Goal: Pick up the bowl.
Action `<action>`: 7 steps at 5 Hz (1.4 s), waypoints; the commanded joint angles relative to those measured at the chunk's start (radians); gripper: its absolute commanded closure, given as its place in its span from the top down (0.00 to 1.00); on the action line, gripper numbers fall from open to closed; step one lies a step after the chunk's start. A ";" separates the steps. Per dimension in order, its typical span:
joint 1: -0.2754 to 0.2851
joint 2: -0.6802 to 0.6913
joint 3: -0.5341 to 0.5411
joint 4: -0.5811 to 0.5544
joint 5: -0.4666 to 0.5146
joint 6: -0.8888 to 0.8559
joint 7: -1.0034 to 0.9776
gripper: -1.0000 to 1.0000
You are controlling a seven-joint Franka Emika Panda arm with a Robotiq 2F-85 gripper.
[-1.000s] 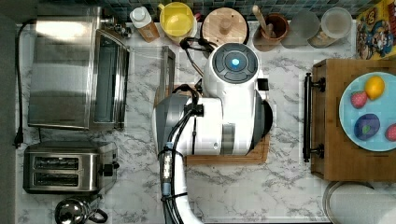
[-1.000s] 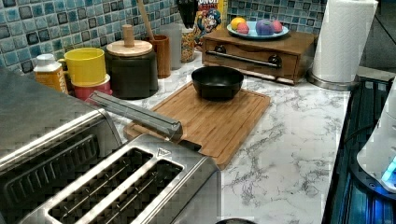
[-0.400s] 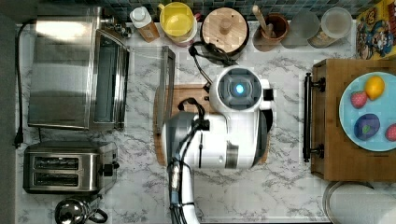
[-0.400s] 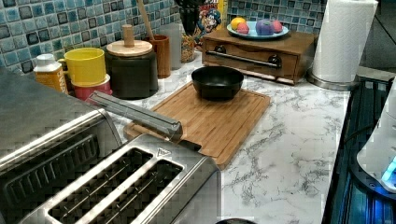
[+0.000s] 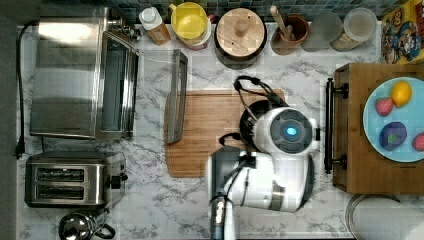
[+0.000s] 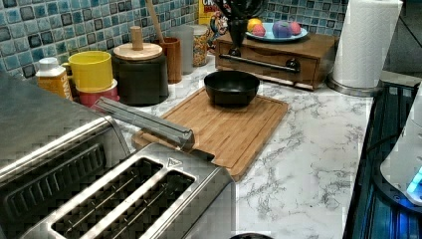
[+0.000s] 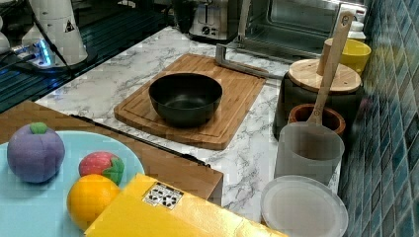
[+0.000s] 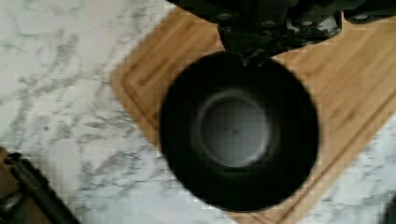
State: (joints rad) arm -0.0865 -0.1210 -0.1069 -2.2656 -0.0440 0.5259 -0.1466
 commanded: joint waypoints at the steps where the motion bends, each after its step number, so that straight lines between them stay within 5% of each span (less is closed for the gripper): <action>1: -0.054 0.022 -0.087 0.032 -0.027 0.030 -0.125 0.50; 5: -0.061 0.069 -0.164 -0.070 0.069 0.208 -0.385 0.50; 7: -0.110 0.135 -0.128 -0.072 0.093 0.206 -0.459 0.50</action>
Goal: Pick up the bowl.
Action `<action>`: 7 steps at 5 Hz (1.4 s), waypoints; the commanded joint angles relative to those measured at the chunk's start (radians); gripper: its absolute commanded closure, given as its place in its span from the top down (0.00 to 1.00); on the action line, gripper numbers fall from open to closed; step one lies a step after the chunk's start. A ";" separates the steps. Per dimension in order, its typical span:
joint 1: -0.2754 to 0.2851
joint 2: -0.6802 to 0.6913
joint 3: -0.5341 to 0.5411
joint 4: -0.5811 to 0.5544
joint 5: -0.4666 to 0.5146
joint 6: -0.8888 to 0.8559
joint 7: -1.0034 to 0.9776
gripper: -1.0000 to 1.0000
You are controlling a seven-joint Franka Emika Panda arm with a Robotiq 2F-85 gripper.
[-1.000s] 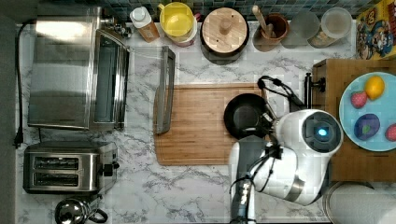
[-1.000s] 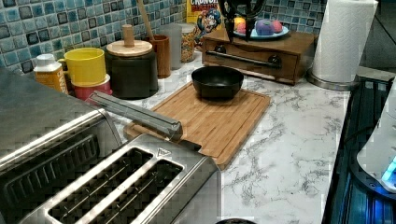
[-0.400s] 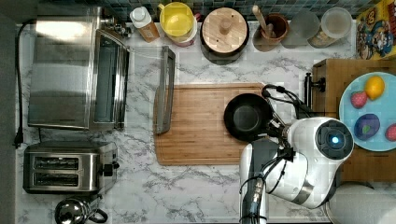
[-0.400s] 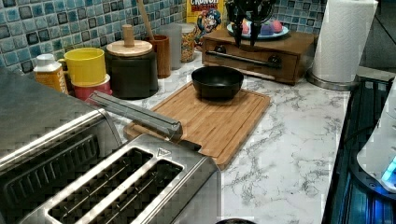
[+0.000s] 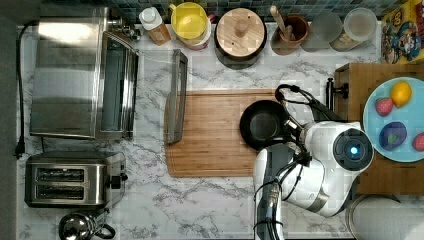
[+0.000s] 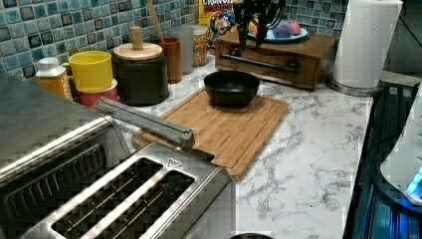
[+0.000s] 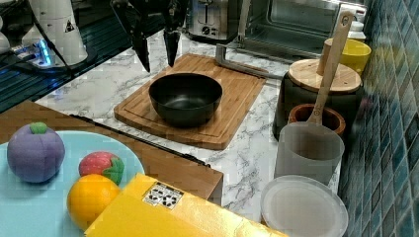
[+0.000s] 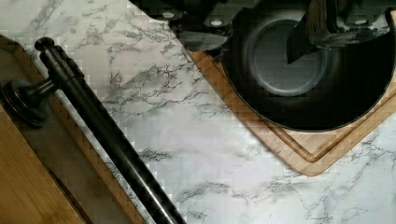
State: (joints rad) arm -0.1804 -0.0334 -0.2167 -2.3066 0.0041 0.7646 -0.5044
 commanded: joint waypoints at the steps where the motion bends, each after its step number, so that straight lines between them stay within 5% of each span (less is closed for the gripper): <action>1: -0.020 0.052 -0.027 -0.059 0.138 0.018 -0.210 0.50; 2: -0.027 0.061 -0.020 -0.068 0.180 0.055 -0.253 0.50; 3: -0.018 0.096 -0.018 -0.042 0.090 0.042 -0.175 0.50; 4: -0.022 0.109 -0.021 -0.062 0.104 0.100 -0.186 0.50; 7: -0.022 0.163 -0.007 -0.054 0.238 0.173 -0.225 0.50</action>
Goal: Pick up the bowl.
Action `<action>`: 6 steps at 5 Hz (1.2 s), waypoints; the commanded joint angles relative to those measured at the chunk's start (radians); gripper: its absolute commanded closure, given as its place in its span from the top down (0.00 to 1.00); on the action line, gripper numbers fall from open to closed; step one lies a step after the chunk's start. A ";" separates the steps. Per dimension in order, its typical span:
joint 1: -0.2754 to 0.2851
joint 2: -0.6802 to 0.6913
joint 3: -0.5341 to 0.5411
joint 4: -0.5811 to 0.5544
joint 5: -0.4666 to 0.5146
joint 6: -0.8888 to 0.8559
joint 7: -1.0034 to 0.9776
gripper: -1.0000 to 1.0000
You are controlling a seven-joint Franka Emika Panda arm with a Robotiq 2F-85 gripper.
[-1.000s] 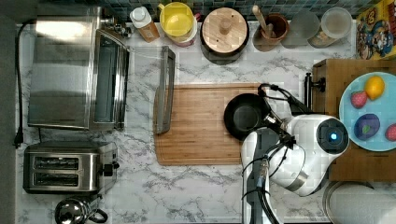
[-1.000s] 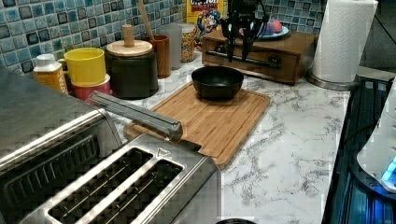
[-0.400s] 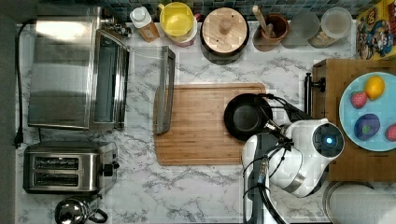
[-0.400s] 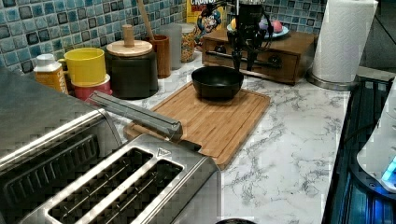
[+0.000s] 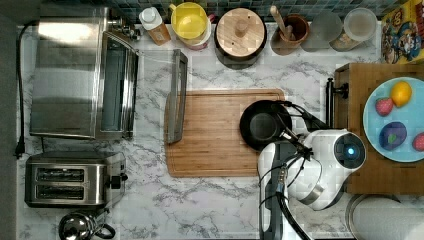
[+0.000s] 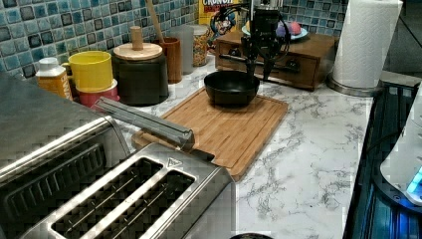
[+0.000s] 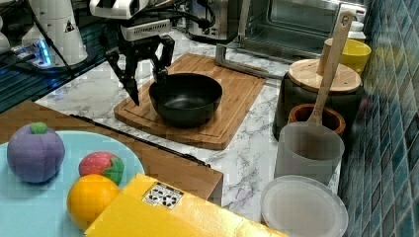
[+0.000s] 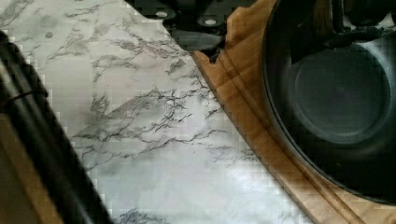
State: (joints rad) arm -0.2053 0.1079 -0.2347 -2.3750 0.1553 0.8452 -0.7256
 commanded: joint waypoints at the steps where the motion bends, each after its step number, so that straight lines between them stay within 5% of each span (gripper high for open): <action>1: -0.002 0.018 0.018 0.012 0.082 0.133 0.055 0.00; 4: 0.020 -0.159 0.017 -0.005 0.093 0.098 0.130 0.00; 5: 0.057 -0.216 0.062 0.076 -0.076 0.042 0.311 0.00; 6: 0.076 -0.211 0.135 0.221 -0.139 -0.187 0.292 0.00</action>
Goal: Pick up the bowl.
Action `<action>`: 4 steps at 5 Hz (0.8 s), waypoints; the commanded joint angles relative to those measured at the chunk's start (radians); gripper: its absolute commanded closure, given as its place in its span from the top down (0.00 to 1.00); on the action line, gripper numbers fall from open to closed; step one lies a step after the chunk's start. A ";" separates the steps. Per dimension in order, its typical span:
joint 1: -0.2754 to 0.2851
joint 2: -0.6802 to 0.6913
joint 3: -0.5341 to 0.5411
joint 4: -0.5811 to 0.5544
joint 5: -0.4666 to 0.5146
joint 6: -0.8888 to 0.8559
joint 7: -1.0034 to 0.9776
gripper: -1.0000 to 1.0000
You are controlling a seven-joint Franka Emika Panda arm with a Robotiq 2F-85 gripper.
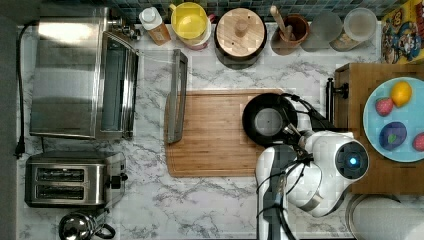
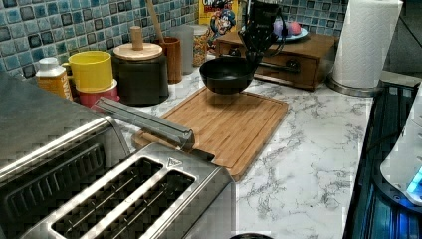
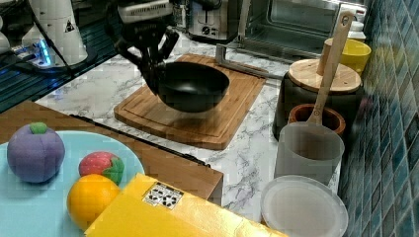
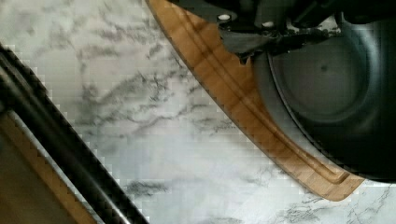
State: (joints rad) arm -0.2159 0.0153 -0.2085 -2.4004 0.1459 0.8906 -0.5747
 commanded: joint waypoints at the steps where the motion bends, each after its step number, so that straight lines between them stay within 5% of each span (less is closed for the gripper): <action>1: 0.042 -0.157 0.258 0.262 -0.163 -0.303 0.122 0.00; 2: 0.108 -0.186 0.242 0.241 -0.137 -0.347 0.020 0.00; 4: 0.061 -0.253 0.252 0.173 -0.078 -0.288 0.090 0.00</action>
State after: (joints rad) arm -0.1196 -0.1555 0.0856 -2.2695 0.0516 0.5947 -0.4917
